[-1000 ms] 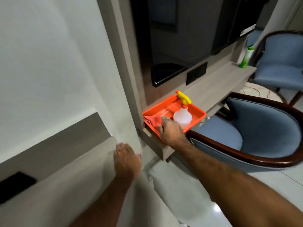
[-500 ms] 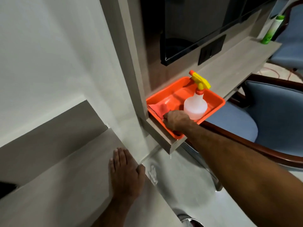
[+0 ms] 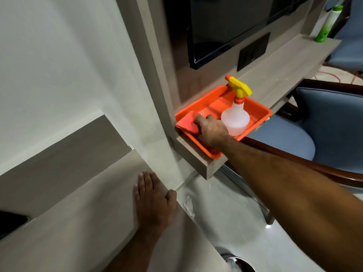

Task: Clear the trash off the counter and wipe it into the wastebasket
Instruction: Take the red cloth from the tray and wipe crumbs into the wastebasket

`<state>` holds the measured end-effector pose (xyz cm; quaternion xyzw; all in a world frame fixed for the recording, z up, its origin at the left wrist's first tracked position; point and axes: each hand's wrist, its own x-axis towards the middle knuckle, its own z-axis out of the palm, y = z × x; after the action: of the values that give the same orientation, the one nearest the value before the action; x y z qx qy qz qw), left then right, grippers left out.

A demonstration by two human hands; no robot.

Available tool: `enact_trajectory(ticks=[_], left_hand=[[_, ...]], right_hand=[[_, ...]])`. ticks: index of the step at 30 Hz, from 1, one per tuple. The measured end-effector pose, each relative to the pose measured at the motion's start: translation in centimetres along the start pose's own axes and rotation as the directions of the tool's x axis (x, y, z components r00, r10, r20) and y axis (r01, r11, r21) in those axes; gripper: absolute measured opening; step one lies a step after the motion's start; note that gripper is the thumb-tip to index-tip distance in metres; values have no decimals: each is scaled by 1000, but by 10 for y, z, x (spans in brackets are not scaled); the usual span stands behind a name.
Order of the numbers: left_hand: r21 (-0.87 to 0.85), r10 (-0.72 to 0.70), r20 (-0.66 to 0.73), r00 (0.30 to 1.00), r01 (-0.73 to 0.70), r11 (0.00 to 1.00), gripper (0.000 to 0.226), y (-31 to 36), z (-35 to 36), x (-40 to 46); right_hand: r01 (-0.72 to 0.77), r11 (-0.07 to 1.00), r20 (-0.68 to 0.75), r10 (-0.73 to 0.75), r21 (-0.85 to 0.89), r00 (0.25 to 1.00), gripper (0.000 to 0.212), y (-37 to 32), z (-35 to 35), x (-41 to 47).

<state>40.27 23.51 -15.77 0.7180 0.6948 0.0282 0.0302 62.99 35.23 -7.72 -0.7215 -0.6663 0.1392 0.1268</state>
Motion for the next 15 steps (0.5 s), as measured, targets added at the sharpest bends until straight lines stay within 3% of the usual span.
enact_trajectory(ticks=[3,5,6,8,10,12,13,15], left_hand=[[-22,-13,22,1000,14,1000,81,2,-10,-2],[-66,-10,43,999,12,998,75,10,-26,-12],[-92,0,41,999,4,996,71,19,-35,-21],[-210,41,-91,995,-60,976,64,45,-46,-49],[-347,115,-298,948,-220,912,57,83,-36,-100],[-399,278,-418,865,-449,799,50,126,-6,-173],[-414,356,-424,833,-528,742,48,145,11,-205],[-470,451,-303,840,-543,696,44,175,70,-267]], right_hand=[[83,974,-286,-19,212,958,45,-1,-28,-61],[107,920,-376,46,376,926,48,5,-37,-140],[59,898,-356,111,435,928,52,13,-33,-185],[-38,891,-349,216,453,912,61,40,-9,-267],[-197,831,-271,380,521,884,64,78,34,-332],[-413,722,-96,549,555,830,59,117,89,-391],[-501,671,-20,609,547,793,54,132,114,-412],[-642,570,123,692,512,712,42,163,174,-453]])
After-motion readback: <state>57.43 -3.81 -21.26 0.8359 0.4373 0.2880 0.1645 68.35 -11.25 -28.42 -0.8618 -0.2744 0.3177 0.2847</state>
